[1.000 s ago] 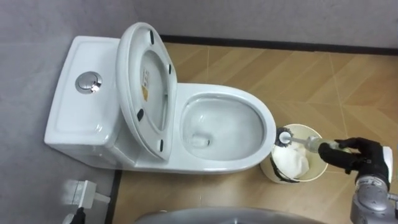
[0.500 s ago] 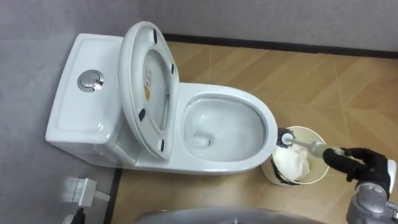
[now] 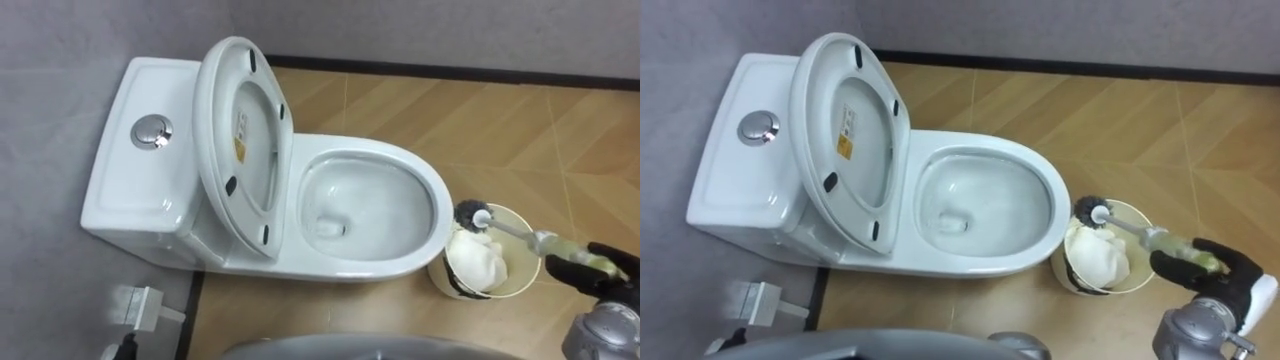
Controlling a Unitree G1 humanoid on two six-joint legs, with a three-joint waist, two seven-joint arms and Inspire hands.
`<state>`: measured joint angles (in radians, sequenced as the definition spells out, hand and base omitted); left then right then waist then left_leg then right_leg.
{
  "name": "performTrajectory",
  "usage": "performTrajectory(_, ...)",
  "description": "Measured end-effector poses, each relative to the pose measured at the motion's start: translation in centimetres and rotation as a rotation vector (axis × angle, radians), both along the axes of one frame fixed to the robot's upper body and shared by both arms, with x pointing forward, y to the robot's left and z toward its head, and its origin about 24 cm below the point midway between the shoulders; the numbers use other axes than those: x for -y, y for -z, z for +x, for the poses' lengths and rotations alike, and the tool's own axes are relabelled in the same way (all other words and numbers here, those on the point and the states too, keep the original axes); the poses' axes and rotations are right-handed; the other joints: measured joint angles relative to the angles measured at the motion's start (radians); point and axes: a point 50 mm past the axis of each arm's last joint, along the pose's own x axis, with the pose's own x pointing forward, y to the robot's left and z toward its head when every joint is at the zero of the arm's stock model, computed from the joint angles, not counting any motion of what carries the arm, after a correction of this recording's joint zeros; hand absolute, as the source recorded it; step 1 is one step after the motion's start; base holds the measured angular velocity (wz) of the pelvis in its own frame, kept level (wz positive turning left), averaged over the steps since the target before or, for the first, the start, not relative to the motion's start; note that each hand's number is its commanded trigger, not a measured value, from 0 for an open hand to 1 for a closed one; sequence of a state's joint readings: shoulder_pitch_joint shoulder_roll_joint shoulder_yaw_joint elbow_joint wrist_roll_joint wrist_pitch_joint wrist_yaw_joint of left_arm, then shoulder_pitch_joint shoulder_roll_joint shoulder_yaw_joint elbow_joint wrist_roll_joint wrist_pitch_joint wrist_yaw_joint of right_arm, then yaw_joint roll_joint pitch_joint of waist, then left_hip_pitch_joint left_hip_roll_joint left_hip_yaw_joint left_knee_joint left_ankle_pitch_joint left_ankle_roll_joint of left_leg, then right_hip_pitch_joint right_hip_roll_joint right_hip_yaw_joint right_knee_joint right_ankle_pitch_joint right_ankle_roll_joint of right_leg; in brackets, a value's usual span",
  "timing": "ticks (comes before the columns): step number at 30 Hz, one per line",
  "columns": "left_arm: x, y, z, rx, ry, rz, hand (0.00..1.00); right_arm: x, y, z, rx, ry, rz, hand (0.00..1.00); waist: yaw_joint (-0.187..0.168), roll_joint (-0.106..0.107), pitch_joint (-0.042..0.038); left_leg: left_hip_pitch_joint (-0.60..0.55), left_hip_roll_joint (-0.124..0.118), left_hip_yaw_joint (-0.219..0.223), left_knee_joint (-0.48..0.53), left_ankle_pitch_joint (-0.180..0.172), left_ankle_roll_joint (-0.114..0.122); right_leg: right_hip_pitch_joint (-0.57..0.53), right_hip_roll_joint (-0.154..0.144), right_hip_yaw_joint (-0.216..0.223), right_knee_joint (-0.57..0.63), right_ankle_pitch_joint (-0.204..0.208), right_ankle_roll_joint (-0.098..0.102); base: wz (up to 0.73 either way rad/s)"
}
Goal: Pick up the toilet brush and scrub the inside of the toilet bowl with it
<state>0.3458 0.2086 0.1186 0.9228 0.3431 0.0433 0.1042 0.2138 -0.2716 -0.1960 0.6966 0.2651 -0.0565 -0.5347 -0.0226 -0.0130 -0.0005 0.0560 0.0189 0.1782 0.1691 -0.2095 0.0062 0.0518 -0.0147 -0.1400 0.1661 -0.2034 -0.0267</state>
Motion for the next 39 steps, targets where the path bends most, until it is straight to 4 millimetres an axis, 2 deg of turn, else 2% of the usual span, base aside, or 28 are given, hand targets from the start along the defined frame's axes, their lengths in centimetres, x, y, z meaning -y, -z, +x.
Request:
performTrajectory(5,0.2,0.2,-0.4,-0.019,-0.008,-0.008,0.0,0.0,0.0,-0.3,0.003,0.027,-0.022,0.0,0.001,0.0,-0.0004,0.005,-0.001,0.001,0.0,0.0,0.0,0.002,-0.001,0.001,0.0,0.0,0.0,0.0)
performTrajectory(14,0.8,0.5,-1.0,-0.054,-0.022,-0.02,0.0,-1.3,2.2,-3.1,-0.127,0.07,0.027,0.0,0.002,0.0,-0.0011,0.01,0.0,0.006,-0.001,0.0,0.0,0.003,0.0,0.005,-0.001,0.0,0.0,-0.01)
performTrajectory(20,1.1,0.6,-1.1,-0.055,-0.026,-0.03,0.0,-1.4,2.5,-3.9,-0.157,0.072,0.031,0.0,-0.002,-0.001,-0.0007,0.017,0.001,0.008,-0.001,0.0,0.0,0.005,0.001,0.02,0.001,0.0,0.0,-0.05)
performTrajectory(26,1.3,0.7,-1.0,-0.056,-0.023,-0.035,0.0,-2.4,3.4,-5.0,-0.23,0.013,0.052,0.0,0.0,0.004,0.0001,0.026,0.003,0.026,-0.001,0.0,0.0,0.008,0.006,0.041,0.002,0.001,0.0,-0.06)
performTrajectory(32,2.0,1.0,-1.0,-0.064,-0.034,-0.052,0.0,-3.8,4.4,-6.0,-0.33,-0.123,0.074,0.0,0.0,0.018,-0.0007,0.026,0.004,0.035,-0.001,0.0,0.0,0.002,0.006,0.052,0.005,0.004,0.0,-0.06)
performTrajectory(39,2.9,1.2,-0.8,-0.059,-0.043,-0.072,0.0,-4.8,5.3,-8.0,-0.437,-0.171,0.108,0.0,-0.003,0.018,-0.0007,0.024,0.003,0.036,-0.003,0.0,0.0,-0.001,0.005,0.051,0.004,0.003,0.001,0.0)
